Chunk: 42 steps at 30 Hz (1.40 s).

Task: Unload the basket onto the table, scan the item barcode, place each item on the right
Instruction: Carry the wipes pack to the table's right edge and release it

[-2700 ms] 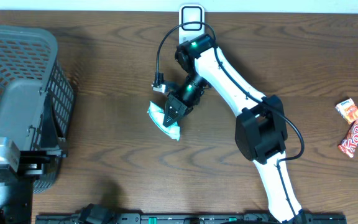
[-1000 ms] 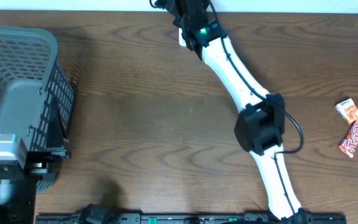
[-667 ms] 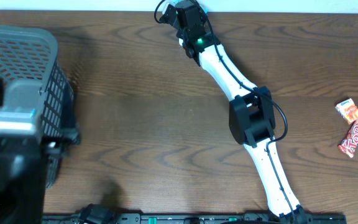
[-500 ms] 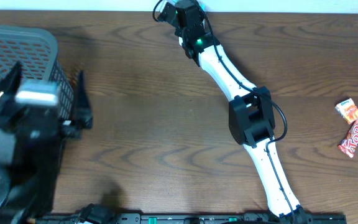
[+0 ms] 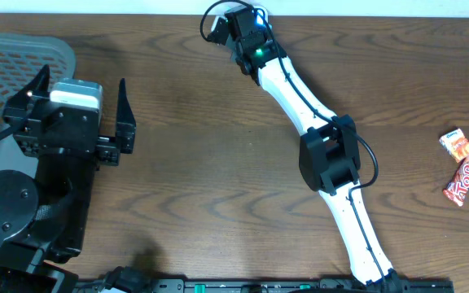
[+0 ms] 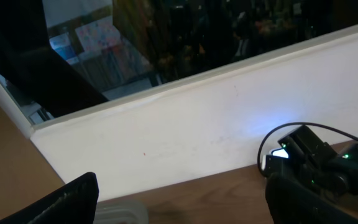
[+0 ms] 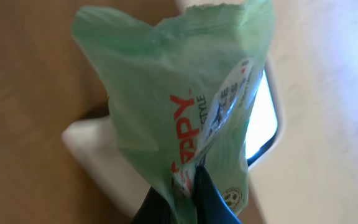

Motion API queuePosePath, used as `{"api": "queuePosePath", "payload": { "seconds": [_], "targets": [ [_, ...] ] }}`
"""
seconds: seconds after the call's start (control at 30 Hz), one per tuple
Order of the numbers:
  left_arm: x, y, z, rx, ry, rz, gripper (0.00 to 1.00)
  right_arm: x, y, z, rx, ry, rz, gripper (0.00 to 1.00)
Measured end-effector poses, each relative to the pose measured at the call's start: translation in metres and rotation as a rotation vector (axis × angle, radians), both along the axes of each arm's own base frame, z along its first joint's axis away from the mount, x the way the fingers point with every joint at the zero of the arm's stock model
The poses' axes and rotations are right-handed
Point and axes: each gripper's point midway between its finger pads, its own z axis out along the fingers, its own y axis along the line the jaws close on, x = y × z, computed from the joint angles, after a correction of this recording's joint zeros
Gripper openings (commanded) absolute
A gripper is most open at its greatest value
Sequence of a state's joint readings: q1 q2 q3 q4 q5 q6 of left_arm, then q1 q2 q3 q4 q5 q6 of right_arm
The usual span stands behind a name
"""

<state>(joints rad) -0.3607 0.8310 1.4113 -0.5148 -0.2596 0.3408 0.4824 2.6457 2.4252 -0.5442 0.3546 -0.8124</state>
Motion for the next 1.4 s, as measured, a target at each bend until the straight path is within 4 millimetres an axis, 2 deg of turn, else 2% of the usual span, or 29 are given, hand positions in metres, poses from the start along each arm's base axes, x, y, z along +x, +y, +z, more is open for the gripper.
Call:
{"api": "queuePosePath", "payload": {
  "seconds": [0.07, 0.2, 0.3, 0.33, 0.43, 0.5, 0.53, 0.63, 0.67, 0.7, 0.8, 0.87, 1.0, 1.1, 1.17, 1.23, 1.3, 1.4],
  "targets": [
    [0.0, 0.0, 0.001, -0.001, -0.003, 0.0, 0.86, -0.013, 0.0, -0.001, -0.013, 0.052, -0.005, 0.01],
    [0.0, 0.0, 0.006, -0.008, -0.022, 0.0, 0.86, -0.066, -0.01, -0.011, -0.091, 0.257, -0.019, 0.01],
    [0.0, 0.0, 0.009, -0.014, -0.035, 0.0, 0.86, -0.11, -0.023, -0.006, -0.133, 0.408, -0.054, 0.01],
    [0.0, 0.0, 0.01, -0.015, -0.041, 0.0, 0.86, -0.128, -0.029, 0.0, -0.131, 0.468, -0.069, 0.01],
    [0.0, 0.0, 0.012, -0.018, -0.049, 0.0, 0.86, -0.158, -0.034, 0.026, -0.048, 0.565, -0.095, 0.01],
    [0.0, 0.0, 0.013, -0.02, -0.053, 0.0, 0.86, -0.181, -0.033, 0.048, 0.069, 0.656, -0.072, 0.01],
    [0.0, 0.0, 0.015, -0.023, -0.059, 0.0, 0.86, -0.197, -0.034, 0.07, 0.188, 0.725, -0.042, 0.01],
    [-0.001, 0.0, 0.018, -0.027, -0.071, 0.0, 0.86, -0.214, -0.044, 0.105, 0.383, 0.812, -0.014, 0.01],
    [-0.001, 0.0, 0.018, -0.027, -0.071, 0.0, 0.86, -0.219, -0.055, 0.118, 0.465, 0.851, -0.022, 0.01],
    [-0.001, 0.0, 0.018, -0.027, -0.072, 0.0, 0.86, -0.219, -0.059, 0.119, 0.478, 0.856, -0.028, 0.01],
    [-0.001, 0.0, 0.018, -0.028, -0.072, 0.0, 0.86, -0.23, -0.086, 0.123, 0.561, 0.955, -0.082, 0.01],
    [-0.001, 0.0, 0.019, -0.028, -0.073, 0.0, 0.86, -0.223, -0.103, 0.123, 0.598, 0.956, -0.127, 0.01],
    [-0.001, 0.0, 0.019, -0.029, -0.075, 0.0, 0.86, -0.208, -0.155, 0.115, 0.579, 0.908, -0.309, 0.01],
    [-0.001, 0.0, 0.02, -0.029, -0.077, 0.0, 0.86, -0.188, -0.213, 0.107, 0.524, 0.792, -0.548, 0.01],
    [-0.001, 0.0, 0.02, -0.03, -0.078, 0.0, 0.86, -0.177, -0.269, 0.105, 0.466, 0.672, -0.778, 0.01],
    [-0.001, 0.0, 0.02, -0.03, -0.079, 0.0, 0.86, -0.18, -0.319, 0.103, 0.409, 0.588, -0.983, 0.01],
    [-0.001, 0.0, 0.02, -0.03, -0.08, 0.0, 0.86, -0.186, -0.36, 0.1, 0.377, 0.521, -1.153, 0.01],
    [-0.001, 0.0, 0.02, -0.031, -0.08, 0.0, 0.86, -0.194, -0.404, 0.086, 0.364, 0.452, -1.333, 0.01]
  ]
}}
